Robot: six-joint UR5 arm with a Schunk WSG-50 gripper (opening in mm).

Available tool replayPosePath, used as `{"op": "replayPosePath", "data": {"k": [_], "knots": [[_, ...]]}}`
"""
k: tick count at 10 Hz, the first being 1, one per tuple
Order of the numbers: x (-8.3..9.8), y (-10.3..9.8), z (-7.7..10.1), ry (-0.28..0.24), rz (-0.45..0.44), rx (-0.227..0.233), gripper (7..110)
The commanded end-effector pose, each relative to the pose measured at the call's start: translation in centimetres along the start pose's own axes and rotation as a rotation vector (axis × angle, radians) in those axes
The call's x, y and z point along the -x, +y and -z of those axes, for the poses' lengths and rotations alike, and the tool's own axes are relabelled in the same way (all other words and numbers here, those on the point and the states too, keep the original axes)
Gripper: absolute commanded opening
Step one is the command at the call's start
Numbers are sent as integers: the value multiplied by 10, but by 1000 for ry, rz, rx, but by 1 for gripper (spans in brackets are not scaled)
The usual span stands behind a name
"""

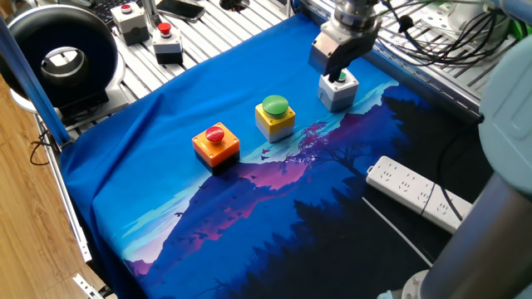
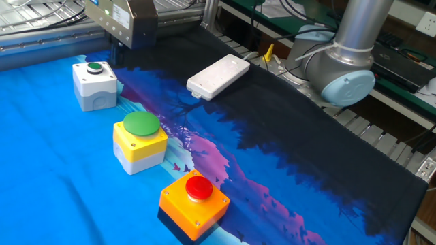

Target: Press three buttons from left to right in sequence

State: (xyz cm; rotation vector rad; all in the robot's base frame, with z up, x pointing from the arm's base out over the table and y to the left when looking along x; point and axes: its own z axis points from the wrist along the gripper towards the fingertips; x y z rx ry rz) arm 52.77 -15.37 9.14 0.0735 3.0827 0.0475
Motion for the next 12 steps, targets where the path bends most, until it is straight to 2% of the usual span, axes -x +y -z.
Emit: {"op": "replayPosePath", "data": {"k": [1,3,5,7,8,9,10,11,12], "knots": [[1,16,-5,-14,-25,0,7],[-6,9,-2,1,-35,-24,7],[-9,7,-2,14,-60,-28,7],[-7,11,-2,9,-80,-14,7],[-6,6,-2,1,-76,-32,7],[-7,3,-2,8,-25,-46,7],[-4,2,-2,-5,23,-50,7],[7,-4,-1,-43,110,-74,7],[8,-5,-1,-48,129,-80,7]]}}
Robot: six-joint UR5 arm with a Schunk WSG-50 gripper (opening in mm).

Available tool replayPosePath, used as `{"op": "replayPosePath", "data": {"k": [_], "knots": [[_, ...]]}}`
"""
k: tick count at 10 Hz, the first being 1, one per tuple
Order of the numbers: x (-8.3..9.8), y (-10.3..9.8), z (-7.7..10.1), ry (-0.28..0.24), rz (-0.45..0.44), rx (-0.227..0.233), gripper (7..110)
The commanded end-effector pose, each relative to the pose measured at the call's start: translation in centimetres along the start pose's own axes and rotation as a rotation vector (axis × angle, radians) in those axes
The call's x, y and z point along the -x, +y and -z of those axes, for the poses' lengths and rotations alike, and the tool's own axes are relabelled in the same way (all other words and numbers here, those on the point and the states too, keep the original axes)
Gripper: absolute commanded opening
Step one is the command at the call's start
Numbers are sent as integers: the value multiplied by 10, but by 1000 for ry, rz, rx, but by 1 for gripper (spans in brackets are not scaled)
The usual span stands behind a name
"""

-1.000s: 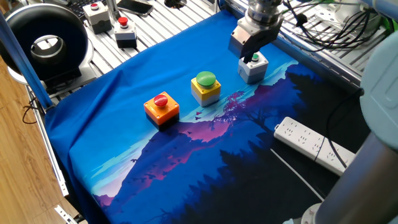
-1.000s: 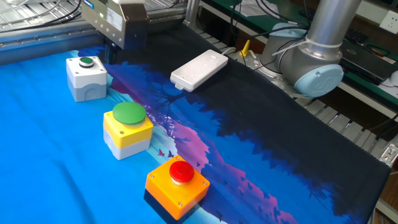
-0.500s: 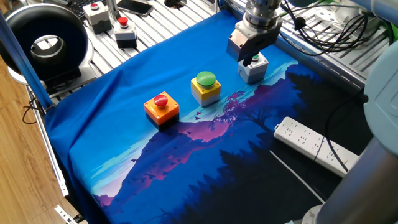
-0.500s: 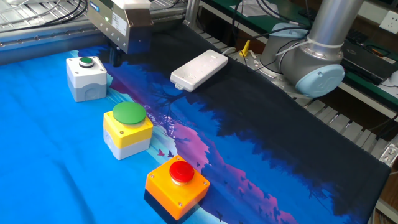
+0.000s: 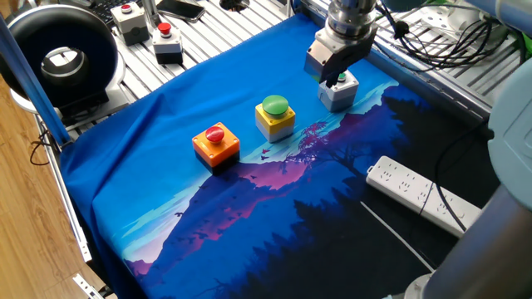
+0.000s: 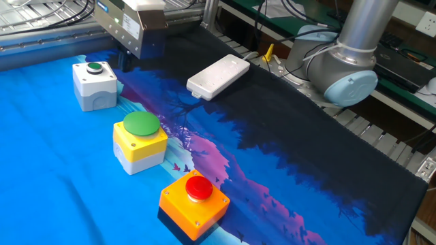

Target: Press three buttons from left to right in sequence

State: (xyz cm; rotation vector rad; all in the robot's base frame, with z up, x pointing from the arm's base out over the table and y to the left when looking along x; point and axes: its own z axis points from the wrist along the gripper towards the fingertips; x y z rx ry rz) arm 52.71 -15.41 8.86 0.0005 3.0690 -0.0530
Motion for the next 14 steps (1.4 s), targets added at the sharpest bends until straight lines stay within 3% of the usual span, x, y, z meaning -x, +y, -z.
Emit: {"op": "replayPosePath", "data": {"k": [1,3,6,8,9,11,13,14], "knots": [[11,-7,1,-45,99,-25,7],[11,10,3,-39,77,34,7],[13,21,6,-27,64,58,7],[15,36,3,12,41,72,7],[17,59,8,47,-8,100,7],[25,107,29,97,-89,80,7],[33,139,31,94,-128,60,7],[36,144,24,88,-139,56,7]]}}
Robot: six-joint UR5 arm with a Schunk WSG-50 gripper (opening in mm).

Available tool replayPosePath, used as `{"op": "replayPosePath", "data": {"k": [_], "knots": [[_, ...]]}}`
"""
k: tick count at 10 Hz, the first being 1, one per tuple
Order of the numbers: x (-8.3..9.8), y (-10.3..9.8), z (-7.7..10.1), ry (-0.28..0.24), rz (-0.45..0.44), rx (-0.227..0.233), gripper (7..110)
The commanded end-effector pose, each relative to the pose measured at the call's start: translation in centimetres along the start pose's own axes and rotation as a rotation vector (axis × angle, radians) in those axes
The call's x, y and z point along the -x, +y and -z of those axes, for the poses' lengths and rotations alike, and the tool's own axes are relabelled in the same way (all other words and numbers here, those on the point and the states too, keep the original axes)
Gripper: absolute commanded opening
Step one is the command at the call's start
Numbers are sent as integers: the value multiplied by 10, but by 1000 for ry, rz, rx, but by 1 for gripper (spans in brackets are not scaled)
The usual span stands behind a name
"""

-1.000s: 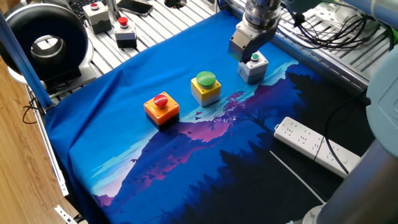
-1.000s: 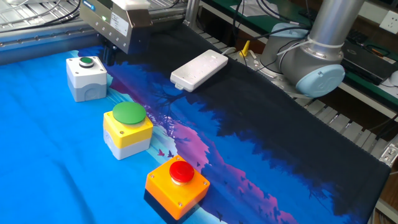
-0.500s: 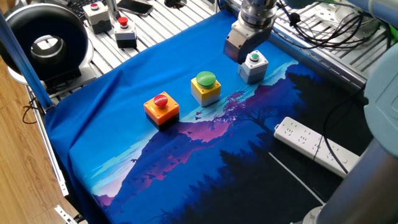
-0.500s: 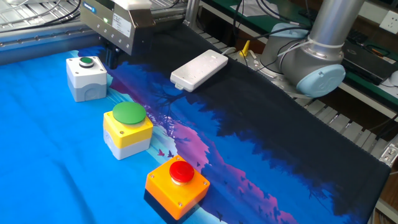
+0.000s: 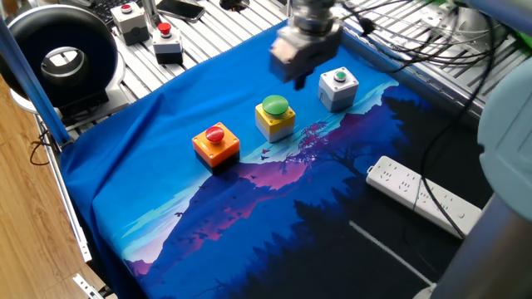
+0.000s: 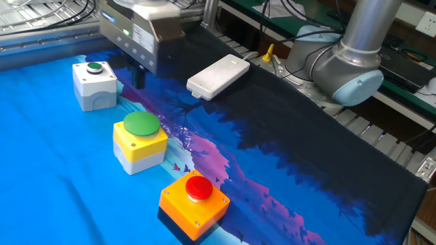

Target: Press three buttons from left to right in sequence

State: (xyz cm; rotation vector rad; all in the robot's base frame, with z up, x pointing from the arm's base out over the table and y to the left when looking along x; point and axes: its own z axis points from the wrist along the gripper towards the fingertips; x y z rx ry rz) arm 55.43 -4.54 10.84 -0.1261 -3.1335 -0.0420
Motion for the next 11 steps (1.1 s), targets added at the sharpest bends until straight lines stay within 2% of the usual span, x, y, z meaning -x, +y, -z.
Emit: {"op": "replayPosePath", "data": {"k": [1,3,5,8,11], "knots": [[8,36,-3,3,-51,21,7],[11,33,-9,7,-47,39,7],[11,34,-13,-4,-26,124,7],[3,27,-15,10,-33,101,7],[4,26,-38,-34,-33,94,7]]}}
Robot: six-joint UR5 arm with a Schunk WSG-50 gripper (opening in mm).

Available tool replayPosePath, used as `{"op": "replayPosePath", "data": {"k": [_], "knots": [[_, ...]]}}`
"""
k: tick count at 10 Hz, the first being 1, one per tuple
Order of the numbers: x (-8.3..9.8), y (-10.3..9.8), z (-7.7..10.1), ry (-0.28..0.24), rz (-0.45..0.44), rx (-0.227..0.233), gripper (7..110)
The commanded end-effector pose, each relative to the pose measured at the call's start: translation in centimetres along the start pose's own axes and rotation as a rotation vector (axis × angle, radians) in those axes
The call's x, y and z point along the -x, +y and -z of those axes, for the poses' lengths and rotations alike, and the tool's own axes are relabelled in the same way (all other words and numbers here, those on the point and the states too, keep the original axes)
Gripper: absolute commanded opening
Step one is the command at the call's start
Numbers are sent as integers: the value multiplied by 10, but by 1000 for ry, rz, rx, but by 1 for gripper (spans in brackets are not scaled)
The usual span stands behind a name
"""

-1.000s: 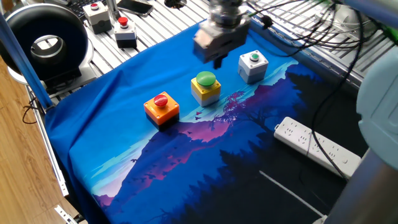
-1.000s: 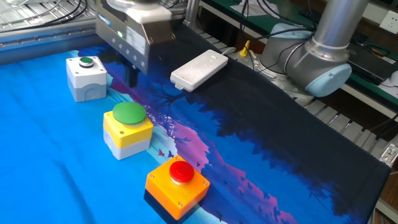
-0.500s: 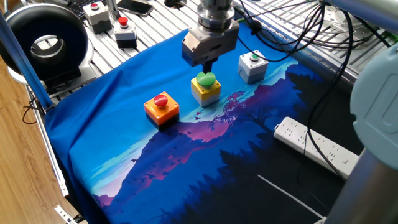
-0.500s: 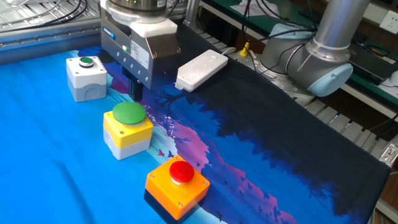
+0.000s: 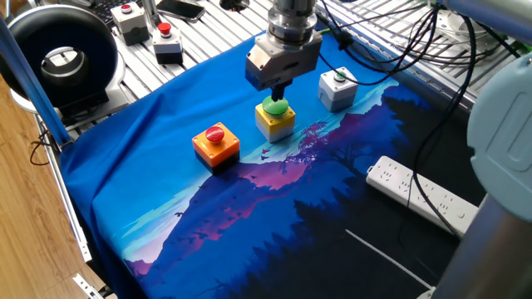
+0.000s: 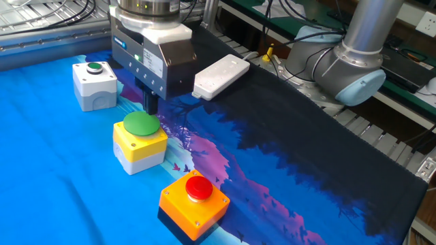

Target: Press three buttons from left to right in sequence

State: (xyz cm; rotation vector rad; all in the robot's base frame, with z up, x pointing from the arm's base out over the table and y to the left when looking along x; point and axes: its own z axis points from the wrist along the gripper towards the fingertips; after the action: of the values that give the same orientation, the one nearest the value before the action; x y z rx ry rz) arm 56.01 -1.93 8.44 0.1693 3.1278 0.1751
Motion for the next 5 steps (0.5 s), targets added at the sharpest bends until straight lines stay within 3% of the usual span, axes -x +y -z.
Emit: {"op": "replayPosePath", "data": {"k": [1,5], "knots": [[1,-4,-18,-37,-2,4,7],[7,-8,-24,-49,5,-4,7]]}}
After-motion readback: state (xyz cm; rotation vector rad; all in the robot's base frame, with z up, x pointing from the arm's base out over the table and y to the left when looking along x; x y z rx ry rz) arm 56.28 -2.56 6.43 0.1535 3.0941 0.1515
